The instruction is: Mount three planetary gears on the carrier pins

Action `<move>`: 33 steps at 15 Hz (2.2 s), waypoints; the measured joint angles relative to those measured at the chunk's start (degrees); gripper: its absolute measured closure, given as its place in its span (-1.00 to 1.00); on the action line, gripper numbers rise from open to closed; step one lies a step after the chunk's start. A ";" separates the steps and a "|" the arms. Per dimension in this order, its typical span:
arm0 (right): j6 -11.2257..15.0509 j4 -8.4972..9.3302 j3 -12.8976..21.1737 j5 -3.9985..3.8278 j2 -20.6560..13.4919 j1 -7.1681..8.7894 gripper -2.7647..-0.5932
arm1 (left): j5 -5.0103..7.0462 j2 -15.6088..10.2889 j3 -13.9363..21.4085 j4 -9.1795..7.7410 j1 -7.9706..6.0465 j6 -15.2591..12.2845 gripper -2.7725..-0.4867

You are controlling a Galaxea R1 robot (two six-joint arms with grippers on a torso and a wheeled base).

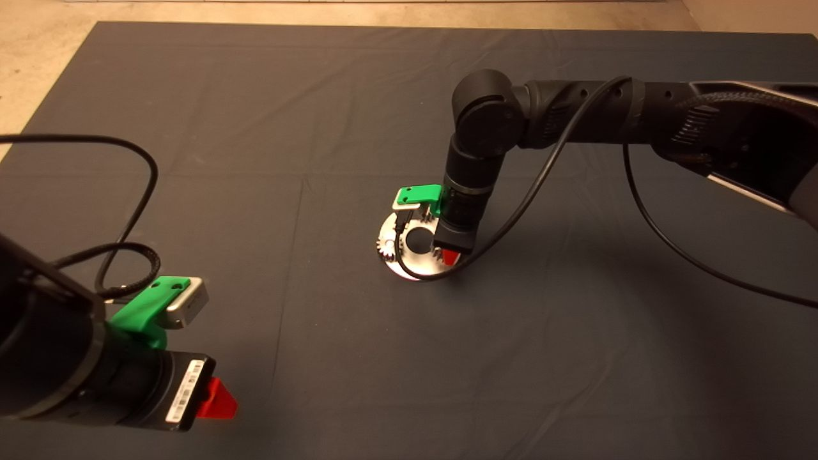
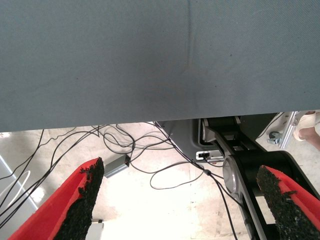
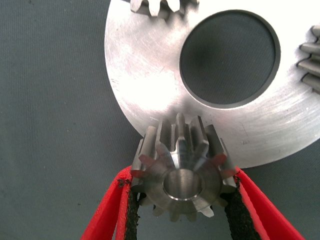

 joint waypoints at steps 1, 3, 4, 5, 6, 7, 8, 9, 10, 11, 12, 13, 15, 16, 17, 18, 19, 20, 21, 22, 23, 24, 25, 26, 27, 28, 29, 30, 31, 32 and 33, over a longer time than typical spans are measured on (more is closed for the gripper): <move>0.00 -0.06 0.02 0.01 0.00 -0.01 0.61 | 0.00 0.00 0.00 0.00 0.00 0.00 -0.47; 0.00 -0.09 0.02 0.08 -0.02 -0.04 0.61 | 0.00 0.00 0.00 0.00 0.00 0.00 -0.47; 0.00 -0.09 0.02 0.12 -0.05 -0.04 0.61 | 0.00 0.00 0.00 0.00 0.07 0.00 -0.47; 0.00 -0.09 0.02 0.20 -0.11 -0.04 0.61 | 0.00 0.00 0.00 -0.02 0.13 0.00 -0.47; 0.00 -0.09 0.02 0.33 -0.17 -0.04 0.61 | 0.00 0.00 0.00 0.00 0.13 0.00 -0.47; -0.02 -0.14 0.10 0.22 -0.25 -0.11 0.67 | 0.00 0.00 0.00 0.00 0.13 0.00 -0.47; -0.11 -0.12 0.15 0.47 -0.44 -0.11 0.68 | 0.00 0.00 0.00 0.00 0.13 0.00 -0.47; -0.11 -0.12 0.19 0.58 -0.48 -0.11 0.68 | 0.00 -0.02 0.00 0.00 0.16 0.00 -0.47; -0.12 -0.14 0.24 0.56 -0.50 -0.09 0.68 | 0.00 -0.01 0.00 -0.02 0.16 0.00 -0.47; -0.12 -0.12 0.26 0.69 -0.68 -0.09 0.68 | 0.00 0.00 0.00 0.00 0.17 0.00 -0.47; -0.12 -0.12 0.30 0.71 -0.83 -0.06 0.68 | 0.00 -0.04 0.00 -0.02 0.30 0.00 -0.47; -0.12 -0.12 0.37 0.69 -0.99 -0.01 0.68 | 0.00 -0.11 0.00 0.00 0.35 0.00 -0.47; -0.12 -0.11 0.41 0.24 -1.67 0.05 0.68 | 0.01 -0.13 0.00 0.00 0.44 0.00 -0.47; -0.12 -0.11 0.41 0.33 -1.84 0.07 0.68 | 0.00 -0.11 0.00 0.00 0.44 0.00 -0.47; -0.12 -0.11 0.57 0.31 -1.90 0.21 0.68 | -0.02 -0.11 0.00 0.00 0.42 0.00 -0.47; -0.12 -0.12 0.67 -0.02 -1.90 0.52 0.68 | 0.00 -0.11 0.00 0.00 0.44 0.00 -0.47; -0.12 -0.12 0.72 -0.10 -1.90 0.95 0.68 | 0.02 -0.13 0.00 0.00 0.44 0.00 -0.47; -0.12 -0.12 0.74 -0.08 -1.93 1.49 0.68 | 0.00 -0.11 0.00 0.00 0.44 0.00 -0.47; -0.12 -0.12 0.77 -0.25 -1.96 1.97 0.68 | 0.00 -0.11 0.00 0.00 0.44 0.00 -0.47; -0.12 -0.12 0.78 -0.19 -1.96 2.28 0.68 | 0.00 -0.13 0.00 0.00 0.44 0.00 -0.47; -0.12 -0.12 0.80 -0.18 -1.94 2.28 0.68 | 0.00 -0.13 0.00 0.00 0.44 0.00 -0.47; -0.11 -0.12 0.93 -0.21 -1.94 2.22 0.68 | 0.00 -0.11 0.00 0.00 0.44 0.00 -0.47; -0.11 -0.12 1.00 -0.21 -1.96 2.19 0.68 | 0.00 -0.11 0.00 0.00 0.44 0.00 -0.47; -0.01 -0.12 1.36 -0.21 -2.07 2.26 0.68 | 0.00 -0.13 0.00 0.00 0.44 0.00 -0.47; 0.02 -0.12 1.66 -0.24 -2.07 2.28 0.68 | 0.00 -0.11 0.00 0.00 0.44 0.00 -0.47; 0.05 -0.12 2.31 -0.24 -2.07 2.26 0.68 | 0.00 -0.13 0.00 0.00 0.44 0.00 -0.47; 0.07 -0.12 2.62 -0.19 -2.06 2.28 0.68 | 0.00 -0.11 0.00 0.00 0.44 0.00 -0.47; 0.10 -0.12 2.78 -0.21 -2.07 2.28 0.68 | 0.00 -0.11 0.00 0.00 0.44 0.00 -0.47; 0.11 -0.12 2.89 -0.19 -2.06 2.28 0.68 | 0.00 -0.13 0.00 0.00 0.44 0.00 -0.47; 0.13 -0.12 2.93 -0.21 -2.07 2.26 0.68 | 0.00 -0.11 0.00 0.00 0.44 0.00 -0.47; 0.27 -0.12 2.95 -0.21 -2.07 2.26 0.68 | 0.00 -0.11 0.00 0.00 0.44 0.00 -0.47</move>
